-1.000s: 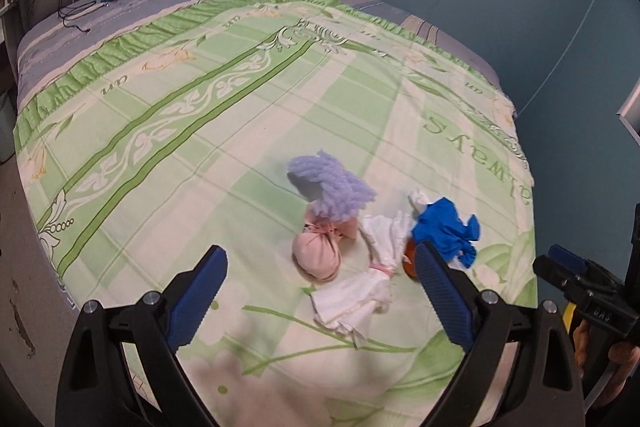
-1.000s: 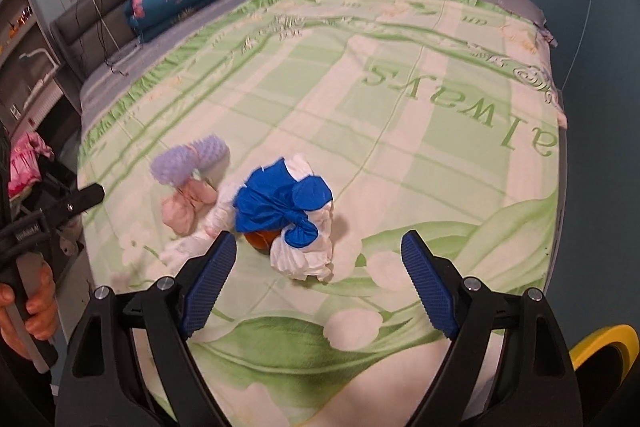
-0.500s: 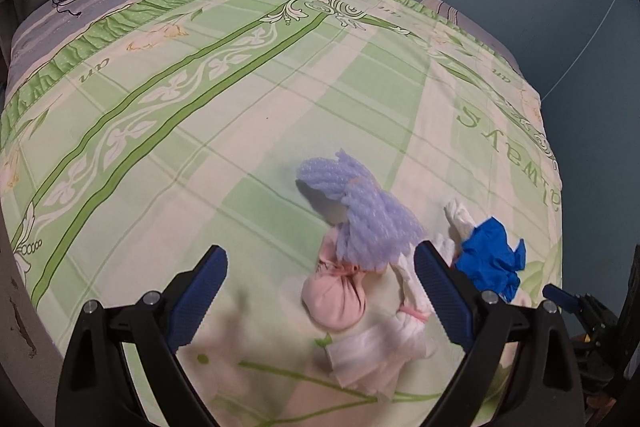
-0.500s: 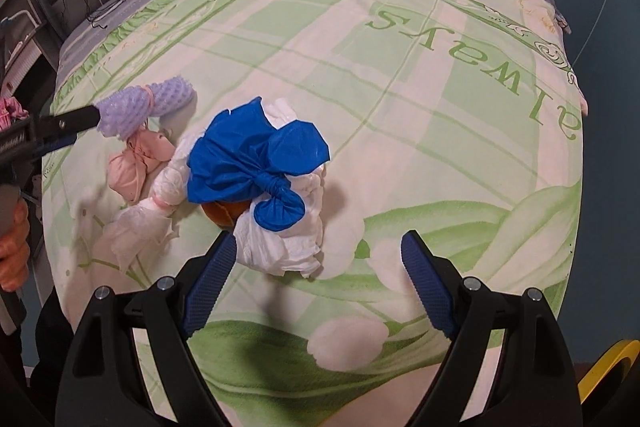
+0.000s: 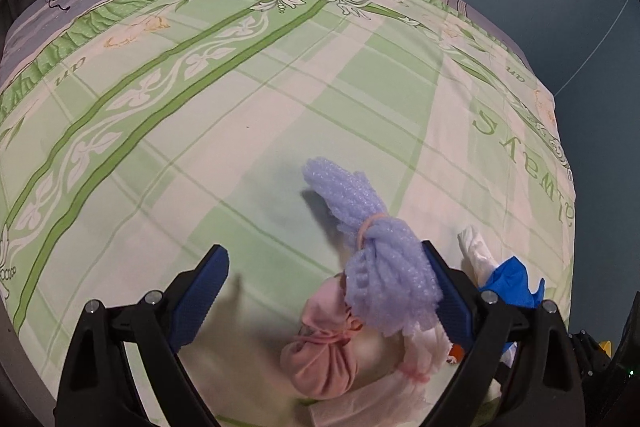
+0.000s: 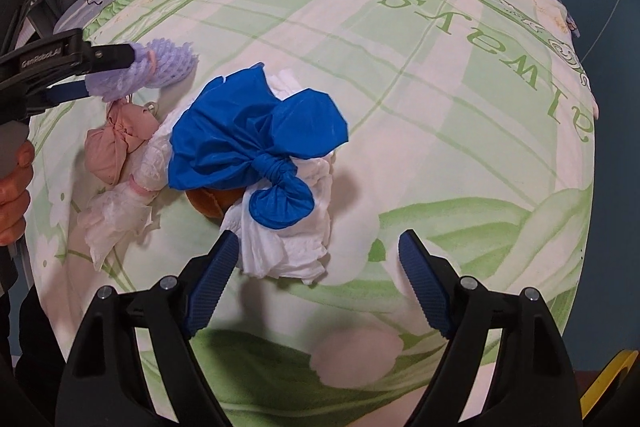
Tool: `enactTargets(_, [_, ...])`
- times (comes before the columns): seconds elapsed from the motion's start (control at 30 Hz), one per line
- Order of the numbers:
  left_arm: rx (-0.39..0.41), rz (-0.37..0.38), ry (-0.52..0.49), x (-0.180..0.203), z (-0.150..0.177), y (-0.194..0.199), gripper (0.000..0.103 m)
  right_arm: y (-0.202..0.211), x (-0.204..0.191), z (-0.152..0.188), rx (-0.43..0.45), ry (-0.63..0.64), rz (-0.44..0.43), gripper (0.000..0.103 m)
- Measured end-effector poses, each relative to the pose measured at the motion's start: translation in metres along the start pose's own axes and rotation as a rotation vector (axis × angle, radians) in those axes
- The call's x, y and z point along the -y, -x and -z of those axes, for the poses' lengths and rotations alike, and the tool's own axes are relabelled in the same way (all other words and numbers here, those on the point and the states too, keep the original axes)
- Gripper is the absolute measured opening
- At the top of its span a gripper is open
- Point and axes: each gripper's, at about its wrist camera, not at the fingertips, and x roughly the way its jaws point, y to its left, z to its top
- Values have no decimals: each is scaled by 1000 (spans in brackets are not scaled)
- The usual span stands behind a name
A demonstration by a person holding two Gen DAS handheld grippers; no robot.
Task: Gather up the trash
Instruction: 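Grasp the lavender mesh sponge with the left tool while the right tool grasps the white tissue bundle, then lift the lavender sponge in the left tool while the right tool lifts the white tissue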
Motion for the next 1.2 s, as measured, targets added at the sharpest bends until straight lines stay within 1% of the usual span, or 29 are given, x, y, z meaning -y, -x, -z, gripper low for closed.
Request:
enactTargets(0.03, [-3, 4, -3, 1, 0, -2, 87, -1, -2, 0, -2, 6, 1, 73])
enactTargets(0.1, [-15, 13, -8, 3, 0, -6, 77, -5, -5, -1, -13, 15, 2, 70])
enactTargets(0.13, [-22, 21, -8, 4, 0, -8, 74, -7, -6, -2, -18, 13, 0, 67])
enactTargets(0.17, [-29, 28, -9, 5, 0, -10, 69, -10, -7, -3, -25, 9, -2, 62])
enactTargets(0.2, [-34, 32, -11, 6, 0, -11, 63, -11, -9, -3, -31, 9, -5, 59])
enactTargets(0.23, [-37, 34, -14, 6, 0, -12, 59, -13, -11, -4, -34, 11, -10, 54])
enactTargets(0.3, [-47, 51, -18, 7, 0, -12, 39, -15, -14, -5, -37, 15, -6, 42])
enactTargets(0.33, [-52, 61, -18, 7, 1, -12, 35, -16, -15, -6, -40, 15, -3, 32])
enactTargets(0.37, [-56, 67, -19, 7, 2, -12, 28, -16, -16, -6, -40, 12, -2, 27])
enactTargets(0.47, [-54, 68, -22, 6, 4, -8, 25, -13, -17, -7, -34, 8, -4, 17])
enactTargets(0.57, [-55, 83, 1, 0, 6, -5, 23, -6, -15, -8, -19, -5, -19, 14])
enactTargets(0.73, [-45, 104, 39, -10, 5, 5, 23, 8, -11, -16, 33, -24, -35, 13])
enactTargets(0.9, [-30, 106, 50, -16, 4, 15, 23, 17, -12, -33, 69, -27, -34, 13])
enactTargets(1.07, [-2, 115, 62, -26, 4, 30, 23, 15, -17, -53, 72, -28, -40, 13])
enactTargets(1.2, [21, 121, 76, -36, 4, 44, 23, 17, -28, -66, 84, -24, -42, 13])
